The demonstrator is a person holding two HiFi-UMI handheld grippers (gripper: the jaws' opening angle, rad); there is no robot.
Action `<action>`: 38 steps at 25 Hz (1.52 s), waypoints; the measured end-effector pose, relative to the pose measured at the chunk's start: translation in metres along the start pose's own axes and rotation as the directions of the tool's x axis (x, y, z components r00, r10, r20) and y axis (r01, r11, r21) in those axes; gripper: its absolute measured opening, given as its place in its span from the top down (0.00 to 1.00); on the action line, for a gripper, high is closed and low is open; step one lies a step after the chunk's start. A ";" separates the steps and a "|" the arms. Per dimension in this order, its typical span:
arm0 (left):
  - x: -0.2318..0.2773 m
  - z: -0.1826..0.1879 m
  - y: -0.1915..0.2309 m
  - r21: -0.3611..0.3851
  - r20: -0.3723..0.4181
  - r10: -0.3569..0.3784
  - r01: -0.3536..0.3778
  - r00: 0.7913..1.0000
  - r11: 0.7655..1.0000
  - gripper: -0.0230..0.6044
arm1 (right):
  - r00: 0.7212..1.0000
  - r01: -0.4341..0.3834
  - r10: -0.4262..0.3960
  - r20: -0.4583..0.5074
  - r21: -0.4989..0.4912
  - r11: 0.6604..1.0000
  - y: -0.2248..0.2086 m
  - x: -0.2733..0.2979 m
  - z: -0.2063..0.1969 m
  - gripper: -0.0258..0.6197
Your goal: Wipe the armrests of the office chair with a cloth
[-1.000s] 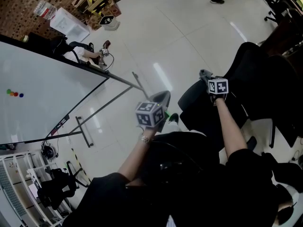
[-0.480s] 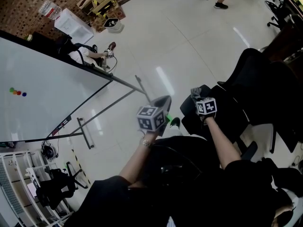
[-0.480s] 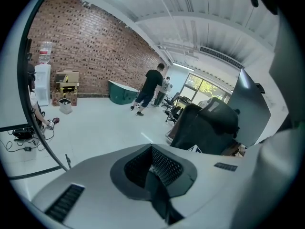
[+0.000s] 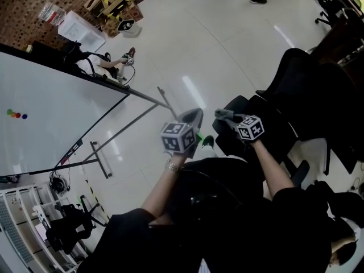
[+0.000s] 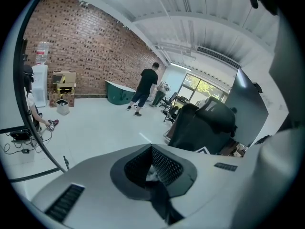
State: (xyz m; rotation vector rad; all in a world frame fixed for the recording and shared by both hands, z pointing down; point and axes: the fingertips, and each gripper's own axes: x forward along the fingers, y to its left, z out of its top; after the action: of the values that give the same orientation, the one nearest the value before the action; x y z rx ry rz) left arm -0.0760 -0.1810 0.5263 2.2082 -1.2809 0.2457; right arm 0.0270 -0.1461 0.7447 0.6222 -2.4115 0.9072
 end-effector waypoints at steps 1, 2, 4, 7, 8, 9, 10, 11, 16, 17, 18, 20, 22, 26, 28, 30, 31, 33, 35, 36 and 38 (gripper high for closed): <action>-0.001 -0.001 0.000 -0.003 0.001 0.001 -0.001 1.000 1.000 0.96 | 0.997 0.051 -0.052 0.050 0.023 0.998 -0.022 -0.016 0.014 0.93; -0.002 -0.001 0.002 -0.006 0.000 0.004 -0.004 1.000 1.000 0.96 | 0.990 0.107 -0.112 0.090 0.051 0.993 -0.045 -0.030 0.027 0.93; -0.006 -0.001 0.007 -0.010 -0.003 0.014 -0.014 1.000 1.000 0.96 | 0.963 0.230 -0.241 0.117 0.100 0.968 -0.089 -0.052 0.044 0.93; -0.010 -0.005 0.010 -0.011 -0.008 0.024 -0.024 1.000 1.000 0.96 | 0.911 0.406 -0.412 0.022 0.127 0.905 -0.140 -0.065 0.033 0.93; -0.011 -0.006 0.009 -0.010 -0.009 0.024 -0.024 1.000 1.000 0.96 | 0.896 0.443 -0.444 -0.023 0.128 0.887 -0.148 -0.063 0.023 0.93; -0.011 -0.007 0.009 -0.010 -0.011 0.024 -0.024 1.000 1.000 0.96 | 0.887 0.461 -0.457 -0.061 0.128 0.878 -0.151 -0.059 0.015 0.93; -0.012 -0.008 0.009 -0.009 -0.013 0.023 -0.023 1.000 1.000 0.96 | 0.887 0.462 -0.455 -0.082 0.124 0.878 -0.147 -0.053 0.008 0.93; -0.012 -0.008 0.008 -0.009 -0.015 0.023 -0.023 1.000 1.000 0.96 | 0.891 0.453 -0.445 -0.088 0.118 0.884 -0.138 -0.045 0.004 0.93; -0.013 -0.012 0.007 -0.005 -0.022 0.019 -0.019 1.000 1.000 0.96 | 0.907 0.421 -0.418 -0.049 0.077 0.904 -0.077 -0.017 -0.017 0.93; -0.012 -0.013 0.006 -0.004 -0.026 0.016 -0.016 1.000 1.000 0.96 | 0.919 0.395 -0.393 -0.042 0.083 0.915 -0.063 -0.013 -0.021 0.93; -0.012 -0.014 0.006 -0.003 -0.030 0.012 -0.012 0.999 1.000 0.96 | 0.933 0.359 -0.357 -0.036 0.090 0.929 -0.047 -0.007 -0.025 0.93; -0.011 -0.016 0.003 -0.001 -0.035 0.005 -0.005 0.999 1.000 0.96 | 0.963 0.270 -0.266 -0.047 0.079 0.960 -0.016 0.006 -0.038 0.93; -0.008 -0.017 0.001 0.002 -0.037 -0.004 0.004 0.999 1.000 0.96 | 0.983 0.168 -0.166 -0.083 0.019 0.986 0.020 0.018 -0.047 0.93; -0.001 -0.020 -0.007 0.012 -0.047 -0.023 0.023 0.999 1.000 0.96 | 0.977 0.027 -0.046 -0.210 -0.092 0.995 0.055 0.032 -0.077 0.93; 0.001 -0.020 -0.012 0.021 -0.052 -0.034 0.035 0.998 0.999 0.96 | 0.985 0.022 -0.035 -0.167 -0.076 0.997 0.051 0.020 -0.060 0.93; 0.004 -0.018 -0.018 0.028 -0.050 -0.045 0.046 0.998 0.999 0.96 | 0.993 0.077 -0.079 -0.083 -0.026 0.997 0.021 0.002 -0.029 0.93; 0.005 -0.017 -0.020 0.030 -0.050 -0.049 0.050 0.998 0.998 0.96 | 0.991 0.126 -0.125 -0.045 0.007 0.992 -0.002 -0.009 -0.014 0.93; 0.005 -0.017 -0.024 0.033 -0.052 -0.055 0.056 0.997 0.998 0.96 | 0.967 0.253 -0.254 0.002 0.098 0.963 -0.056 -0.032 0.006 0.93; 0.002 -0.018 -0.025 0.033 -0.055 -0.055 0.057 0.997 0.998 0.96 | 0.921 0.378 -0.389 0.003 0.227 0.898 -0.107 -0.055 0.012 0.93; 0.000 -0.019 -0.024 0.033 -0.055 -0.052 0.054 0.997 0.998 0.96 | 0.902 0.417 -0.432 -0.012 0.289 0.862 -0.126 -0.062 0.011 0.93; -0.003 -0.020 -0.022 0.031 -0.054 -0.043 0.045 0.998 0.999 0.96 | 0.882 0.455 -0.469 -0.054 0.363 0.813 -0.149 -0.067 0.001 0.93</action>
State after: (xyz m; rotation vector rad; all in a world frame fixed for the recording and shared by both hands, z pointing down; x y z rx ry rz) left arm -0.0570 -0.1589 0.5333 2.2394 -1.2069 0.3080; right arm 0.1630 -0.2312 0.7762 1.3112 -1.9787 1.1328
